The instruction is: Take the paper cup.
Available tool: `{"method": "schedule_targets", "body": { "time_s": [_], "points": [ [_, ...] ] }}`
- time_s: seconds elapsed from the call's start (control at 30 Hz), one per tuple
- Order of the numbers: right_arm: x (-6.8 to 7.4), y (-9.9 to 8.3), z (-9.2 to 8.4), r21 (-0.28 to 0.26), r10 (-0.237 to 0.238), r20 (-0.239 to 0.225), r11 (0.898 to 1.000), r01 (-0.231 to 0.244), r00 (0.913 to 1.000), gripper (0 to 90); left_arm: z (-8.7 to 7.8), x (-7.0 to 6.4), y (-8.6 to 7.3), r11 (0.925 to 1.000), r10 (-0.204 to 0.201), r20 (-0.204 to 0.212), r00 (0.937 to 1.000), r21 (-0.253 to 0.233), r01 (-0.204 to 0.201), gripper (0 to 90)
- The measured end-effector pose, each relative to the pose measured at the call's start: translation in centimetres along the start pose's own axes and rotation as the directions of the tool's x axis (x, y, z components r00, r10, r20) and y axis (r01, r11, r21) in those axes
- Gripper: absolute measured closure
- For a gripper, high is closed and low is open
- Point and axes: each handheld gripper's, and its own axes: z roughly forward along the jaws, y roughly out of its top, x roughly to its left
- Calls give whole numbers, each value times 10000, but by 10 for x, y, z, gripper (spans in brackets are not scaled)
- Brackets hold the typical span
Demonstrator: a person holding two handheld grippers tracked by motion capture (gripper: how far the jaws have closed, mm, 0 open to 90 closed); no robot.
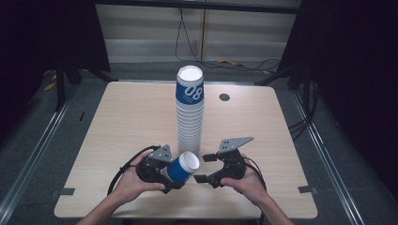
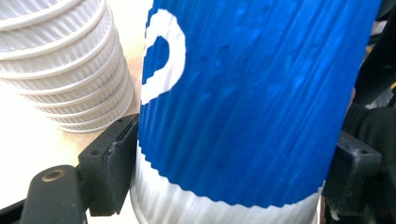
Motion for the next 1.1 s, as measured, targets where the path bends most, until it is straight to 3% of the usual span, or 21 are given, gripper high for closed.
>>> {"method": "schedule_targets", "body": {
  "time_s": [0.23, 0.43, 0.53, 0.7, 0.77, 0.97, 1.1],
  "points": [
    [1, 0, 3, 678, -365, 88, 9971, 359, 9993, 139, 4, -1, 0, 9994, 168, 85, 9998, 295, -170, 181],
    [4, 2, 5, 1587, -918, 160, 9834, 881, 9956, 155, 9, -5, 4, 9941, 574, 193, 9982, 911, -589, 181],
    [6, 3, 7, 2129, -1128, 153, 9712, 1070, 9935, 178, 12, -8, 6, 9894, 772, 202, 9968, 1216, -791, 181],
    [5, 2, 13, 3187, -1443, 109, 9384, 1333, 9895, 190, 14, -14, 9, 9842, 1021, 243, 9945, 1428, -1045, 181],
    [5, 2, 14, 3437, -1573, 45, 9276, 1462, 9875, 177, 17, -15, 8, 9788, 1138, 169, 9934, 1692, -1150, 181],
    [8, 4, 16, 3834, -1788, -21, 9086, 1659, 9839, 172, 23, -15, 10, 9707, 1367, 24, 9906, 1991, -1344, 181],
    [7, 3, 19, 3890, -1825, -100, 9051, 1719, 9832, 172, 28, -17, 12, 9618, 1543, -60, 9880, 2297, -1488, 181]
  ]
}}
